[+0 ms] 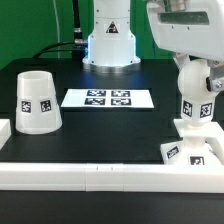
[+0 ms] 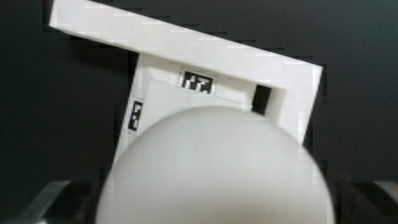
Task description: Assemble lamp
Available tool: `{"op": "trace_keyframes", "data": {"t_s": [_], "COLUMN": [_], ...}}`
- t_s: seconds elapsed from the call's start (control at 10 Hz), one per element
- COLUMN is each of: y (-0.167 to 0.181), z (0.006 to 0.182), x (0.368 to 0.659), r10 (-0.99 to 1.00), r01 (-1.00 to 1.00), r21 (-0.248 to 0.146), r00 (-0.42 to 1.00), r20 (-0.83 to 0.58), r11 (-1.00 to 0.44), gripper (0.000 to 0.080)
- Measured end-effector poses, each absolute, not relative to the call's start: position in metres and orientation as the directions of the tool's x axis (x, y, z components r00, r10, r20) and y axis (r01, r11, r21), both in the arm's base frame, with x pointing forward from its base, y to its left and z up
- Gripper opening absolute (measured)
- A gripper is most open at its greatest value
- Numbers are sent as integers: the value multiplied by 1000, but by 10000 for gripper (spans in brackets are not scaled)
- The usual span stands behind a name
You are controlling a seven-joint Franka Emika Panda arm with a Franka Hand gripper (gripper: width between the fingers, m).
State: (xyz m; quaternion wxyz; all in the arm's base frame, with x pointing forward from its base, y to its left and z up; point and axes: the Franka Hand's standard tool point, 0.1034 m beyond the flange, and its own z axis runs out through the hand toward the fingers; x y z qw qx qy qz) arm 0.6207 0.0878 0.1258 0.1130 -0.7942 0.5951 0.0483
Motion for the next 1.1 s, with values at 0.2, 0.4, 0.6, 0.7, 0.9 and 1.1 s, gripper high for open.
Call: {"op": "trace_keyframes", "data": {"t_s": [0.2, 0.4, 0.6, 0.7, 0.9, 1.1], "y": [89, 87, 87, 86, 85, 86], "z": [124, 123, 123, 123, 123, 124], "x": [617, 617, 617, 616, 616, 617], "r10": [-904, -789, -706, -649, -505, -285], "r01": [-921, -799, -714, -656, -509, -284], "r21": [-100, -123, -137, -145, -152, -154], "r00": [388, 601, 699, 754, 860, 958], "r20": [-177, -126, -109, -98, -66, -18], "r11": [-376, -589, -686, -741, -847, -946], "gripper": [696, 698, 698, 698, 698, 698]}}
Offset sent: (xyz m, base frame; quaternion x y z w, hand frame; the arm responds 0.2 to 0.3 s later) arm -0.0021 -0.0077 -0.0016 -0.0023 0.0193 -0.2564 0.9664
